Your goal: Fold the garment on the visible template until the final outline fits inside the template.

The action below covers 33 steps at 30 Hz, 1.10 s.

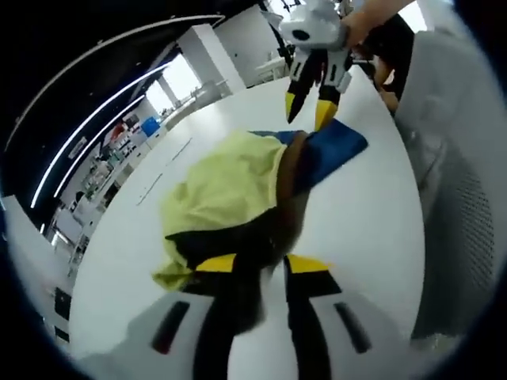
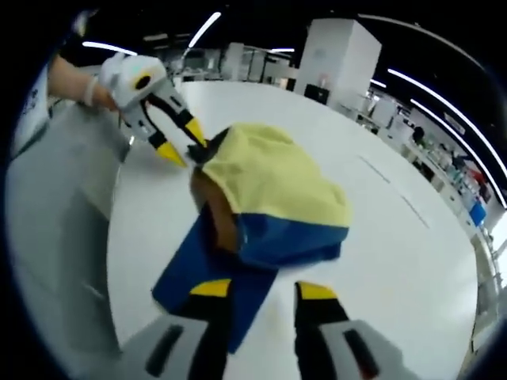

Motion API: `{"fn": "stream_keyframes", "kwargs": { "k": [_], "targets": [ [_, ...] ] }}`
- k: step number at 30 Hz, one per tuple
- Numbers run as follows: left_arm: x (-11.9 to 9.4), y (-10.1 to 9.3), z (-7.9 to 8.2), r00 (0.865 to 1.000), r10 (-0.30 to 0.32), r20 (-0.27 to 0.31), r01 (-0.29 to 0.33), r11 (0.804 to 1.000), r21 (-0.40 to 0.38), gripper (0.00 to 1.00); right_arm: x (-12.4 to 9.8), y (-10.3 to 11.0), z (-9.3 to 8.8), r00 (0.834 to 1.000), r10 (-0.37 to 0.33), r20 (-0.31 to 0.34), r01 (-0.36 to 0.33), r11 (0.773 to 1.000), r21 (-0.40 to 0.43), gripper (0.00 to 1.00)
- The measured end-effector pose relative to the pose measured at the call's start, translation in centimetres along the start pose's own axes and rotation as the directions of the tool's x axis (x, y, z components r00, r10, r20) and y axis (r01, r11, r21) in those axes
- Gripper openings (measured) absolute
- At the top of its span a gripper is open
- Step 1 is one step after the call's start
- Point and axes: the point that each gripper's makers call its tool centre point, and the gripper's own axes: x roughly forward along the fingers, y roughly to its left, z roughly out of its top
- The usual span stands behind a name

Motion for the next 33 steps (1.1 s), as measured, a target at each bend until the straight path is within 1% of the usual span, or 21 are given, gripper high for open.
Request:
{"fn": "stream_keyframes", "kwargs": {
  "k": [2, 4, 7, 9, 13, 14, 15, 17, 20, 23, 26, 29, 31, 33],
  "targets": [
    [0.3, -0.1, -0.4, 1.0, -0.004, -0.021, 0.005, 1.0, 0.022, 0.17, 0.2, -0.1, 0.0, 1.0, -0.004, 0.002, 0.004, 1.0, -0.011, 0.23],
    [0.4, -0.3, -0.4, 1.0, -0.012, -0.014, 0.012, 1.0, 0.006, 0.17, 0.4, -0.3, -0.1, 1.0, -0.016, -0.001, 0.016, 1.0, -0.021, 0.2],
    [0.5, -0.3, -0.6, 1.0, -0.002, -0.026, 0.002, 1.0, 0.031, 0.14, 0.9, -0.7, -0.1, 0.999, -0.034, 0.009, 0.034, 0.999, -0.015, 0.16],
    [0.4, -0.3, -0.4, 1.0, 0.006, -0.028, -0.005, 0.998, 0.057, 0.14, 1.1, -0.9, 0.2, 0.998, -0.052, 0.03, 0.052, 0.998, -0.019, 0.15],
    [0.4, 0.0, -0.4, 0.999, 0.026, -0.039, -0.022, 0.995, 0.102, 0.14, 1.2, -0.9, 0.8, 0.997, -0.061, 0.042, 0.064, 0.996, -0.056, 0.15],
    [0.4, 0.1, -0.4, 0.999, 0.029, -0.04, -0.025, 0.994, 0.103, 0.14, 1.1, -0.9, 1.0, 0.996, -0.07, 0.051, 0.074, 0.994, -0.085, 0.14],
    [0.4, 0.2, -0.4, 0.999, 0.035, -0.041, -0.03, 0.994, 0.109, 0.14, 1.1, -0.9, 1.1, 0.996, -0.074, 0.053, 0.079, 0.992, -0.096, 0.13],
    [0.4, 0.3, -0.3, 0.998, 0.041, -0.043, -0.036, 0.992, 0.117, 0.15, 1.2, -0.7, 1.1, 0.997, -0.064, 0.051, 0.069, 0.992, -0.103, 0.12],
    [0.4, 0.7, -0.2, 0.997, 0.056, -0.044, -0.05, 0.99, 0.13, 0.16, 1.4, -1.0, 1.2, 0.995, -0.077, 0.062, 0.084, 0.988, -0.128, 0.12],
    [0.5, 1.0, -0.1, 0.997, 0.061, -0.04, -0.055, 0.991, 0.121, 0.15, 1.5, -0.8, 1.3, 0.995, -0.072, 0.072, 0.08, 0.989, -0.121, 0.1],
    [0.6, 1.1, -0.2, 0.997, 0.061, -0.044, -0.055, 0.989, 0.135, 0.14, 1.4, -0.6, 1.6, 0.995, -0.065, 0.079, 0.076, 0.987, -0.14, 0.06],
    [0.8, 1.2, -0.3, 0.997, 0.063, -0.046, -0.057, 0.99, 0.13, 0.12, 1.4, -0.3, 1.7, 0.995, -0.062, 0.08, 0.074, 0.985, -0.153, 0.03],
    [0.9, 1.3, -0.2, 0.997, 0.066, -0.046, -0.06, 0.99, 0.124, 0.08, 1.5, -0.4, 1.8, 0.994, -0.061, 0.086, 0.074, 0.985, -0.153, 0.0],
    [0.8, 1.5, -0.1, 0.997, 0.07, -0.04, -0.065, 0.992, 0.109, 0.04, 1.5, -0.4, 2.0, 0.994, -0.06, 0.093, 0.074, 0.986, -0.147, 0.0]
  ]
}}
